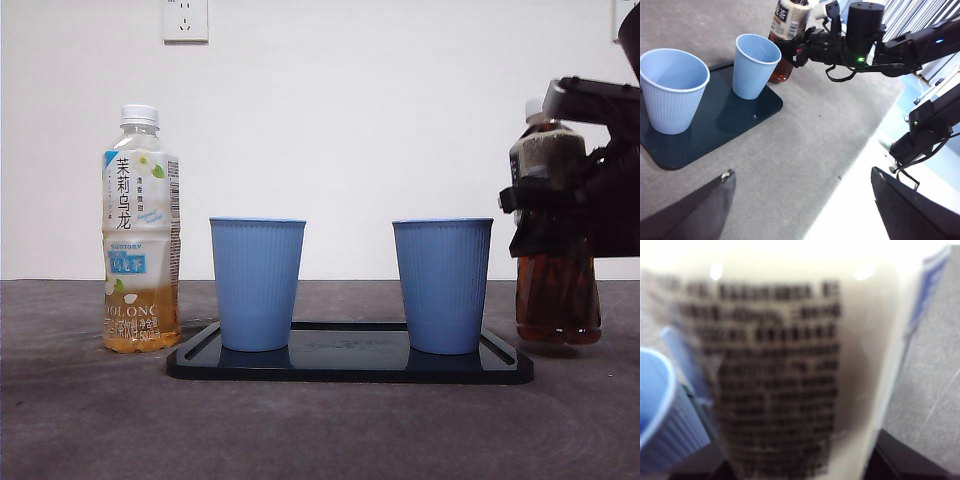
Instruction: Pour the drink into the cup
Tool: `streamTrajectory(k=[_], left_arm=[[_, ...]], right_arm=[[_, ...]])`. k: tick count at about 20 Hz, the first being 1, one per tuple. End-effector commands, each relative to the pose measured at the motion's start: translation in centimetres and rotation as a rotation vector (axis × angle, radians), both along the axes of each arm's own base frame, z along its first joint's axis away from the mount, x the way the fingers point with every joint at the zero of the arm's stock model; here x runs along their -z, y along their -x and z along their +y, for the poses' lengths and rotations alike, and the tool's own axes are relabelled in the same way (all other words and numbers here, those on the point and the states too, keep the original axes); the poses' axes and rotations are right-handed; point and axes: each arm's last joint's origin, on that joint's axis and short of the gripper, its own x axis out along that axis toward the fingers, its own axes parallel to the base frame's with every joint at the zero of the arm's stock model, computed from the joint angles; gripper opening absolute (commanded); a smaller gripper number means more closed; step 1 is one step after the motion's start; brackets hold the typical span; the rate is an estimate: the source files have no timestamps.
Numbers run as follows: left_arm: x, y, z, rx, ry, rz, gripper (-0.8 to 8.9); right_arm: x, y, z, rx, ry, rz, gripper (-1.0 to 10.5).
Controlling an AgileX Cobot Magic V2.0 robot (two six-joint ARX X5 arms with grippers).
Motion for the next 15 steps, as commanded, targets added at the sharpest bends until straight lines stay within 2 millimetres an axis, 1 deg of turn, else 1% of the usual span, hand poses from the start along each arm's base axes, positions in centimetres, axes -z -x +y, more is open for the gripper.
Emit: streamTrajectory(k=[1,3,7,11,15], left_arm=[[-0.55,0.03,-0.02,0.009,-0.001,-0.034,4.36],[-0.55,0.03,-0.02,0.009,-0.002,-0.033,4.37],[-0.55,0.03,-0.02,0.009,-0.002,-0.033,4.36],[-0.53,0.04,-0.02,0.009,-0.002,-0.031,4.36],[-0.52,0.04,-0.02,0.009,-0.002,-0.03,4.36]], right_arm=[[-0.69,-0.68,0.3,-0.002,-0.023,-0.059,1.8],[-0.59,-0.71,0.31,-0.002,-0.021,-0.055,2.4],[-0.57,-0.71,0.3,-0.007,-0.005,-0.057,2.5],[-0.16,-0.55,0.29,-0.009,0.009,-0.012,3.4],[0.0,-0.45,0.26,-0.009,0.014,0.009,3.6]])
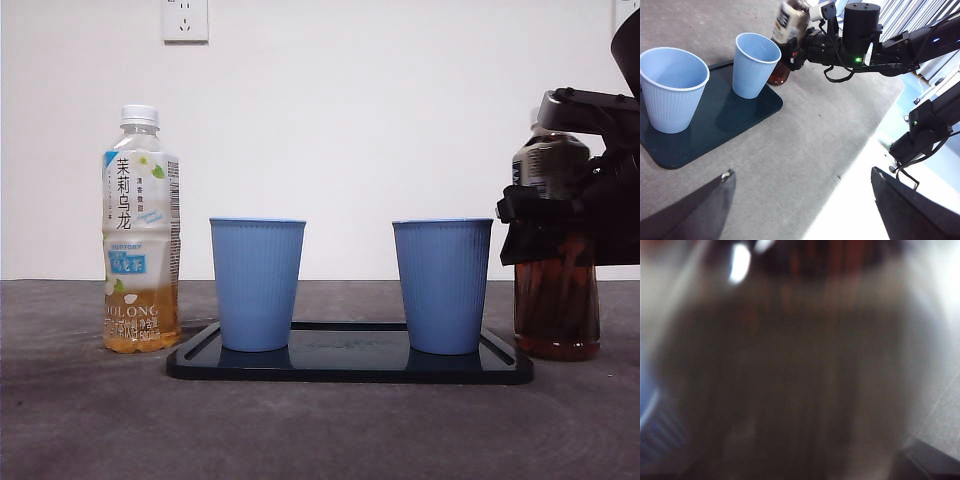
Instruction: Pour the drink into the cup
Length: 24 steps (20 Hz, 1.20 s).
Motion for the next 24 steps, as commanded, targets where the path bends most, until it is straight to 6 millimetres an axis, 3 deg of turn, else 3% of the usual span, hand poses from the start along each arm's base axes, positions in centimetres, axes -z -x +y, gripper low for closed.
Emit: streamTrajectory(k=[1,13,20,24], left_arm=[[-0.5,0.0,0.0,0.009,-0.002,-0.033,4.36],[-0.5,-0.1,0.1,-0.037,-0.03,-0.039,4.37],[-0.5,-1.0,0.5,-0.249,-0.147,-0.094,4.53],[-0.6,-2.6,0.3,-0.328,-0.187,-0.12,5.07]], right_arm=[[-0.5,-0.2,0.2,-0.006,-0.002,-0.02,3.6],[-3.9,3.0,-0.6,-0.033,-0.006,0.023,4.5],[-4.9,7.4,-1.0,-0.096,-0.049,0.22,4.4],[-5.8,10.0,-0.9,-0.252,-0.157,0.3,4.4]])
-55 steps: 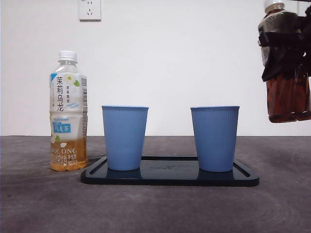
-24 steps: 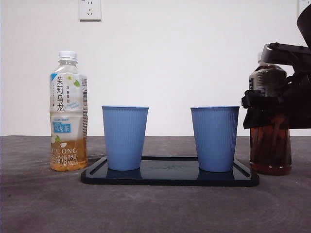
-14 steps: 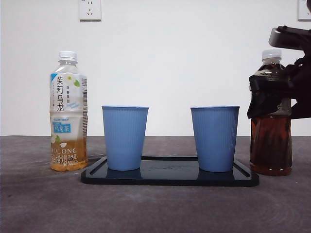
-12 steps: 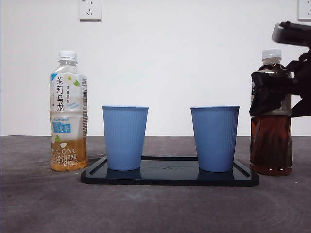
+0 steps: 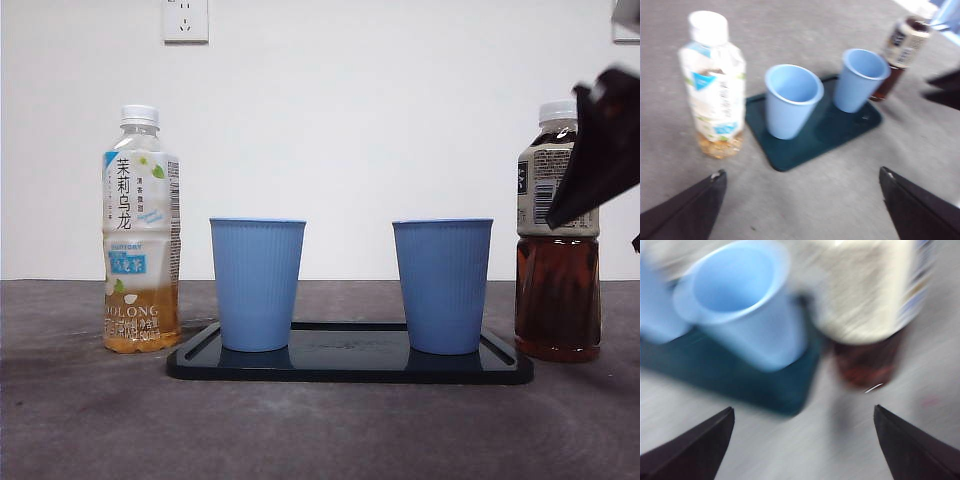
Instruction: Pour the drink into the cup
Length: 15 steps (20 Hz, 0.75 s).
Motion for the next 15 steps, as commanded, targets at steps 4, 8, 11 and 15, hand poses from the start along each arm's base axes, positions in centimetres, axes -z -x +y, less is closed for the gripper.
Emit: streamTrajectory(k=[4,8,11,15], left_arm=[[0.2,-3.6,-0.8,-0.006,-0.025,0.01,5.08],[1.6,-7.3,-1.5,-0.036,-0.061,0.067,6.15],[3.1,-9.7,-2.0,-0.069,-0.1,0.114,6.3],[6.6,-11.8,-2.4,-0.074,-0.138,0.166,6.29]], right_arm=[[-1.8,2.0,0.4,-0.185,-0.219,0.026,4.4],[-3.6,2.6,0.4,-0.247,-0.277,-0.01,4.2],[-5.3,2.6,0.4,-0.255,-0.287,-0.062,4.2],[-7.4,2.7,0.3,-0.269,-0.288,-0.128,4.2]])
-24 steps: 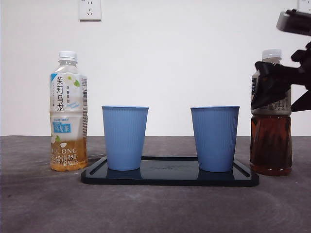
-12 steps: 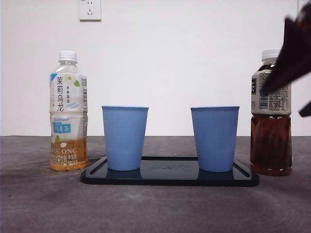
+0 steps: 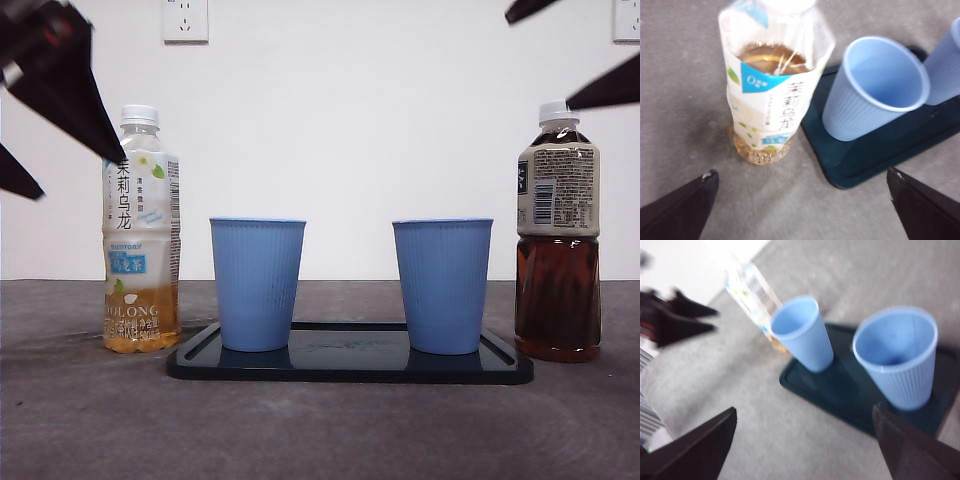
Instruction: Pour the drink into the cup
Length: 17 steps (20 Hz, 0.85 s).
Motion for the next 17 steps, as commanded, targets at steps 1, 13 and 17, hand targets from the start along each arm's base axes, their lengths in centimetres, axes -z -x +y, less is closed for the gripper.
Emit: streamTrajectory(k=[1,13,17], left_arm=[[2.3,-0.7,-0.2,0.004,-0.005,0.001,6.29],[9.4,-2.0,-0.4,-0.092,0.064,-0.193,6.26],[10.2,-3.0,-0.7,-0.099,0.069,-0.244,6.26]], right_arm=[[-1.1,0.1,0.0,-0.012,0.002,-0.034,4.2],[-1.0,0.5,-0.1,-0.027,0.048,0.01,4.2],[-0.7,0.7,-0.1,-0.037,0.056,0.047,4.2]])
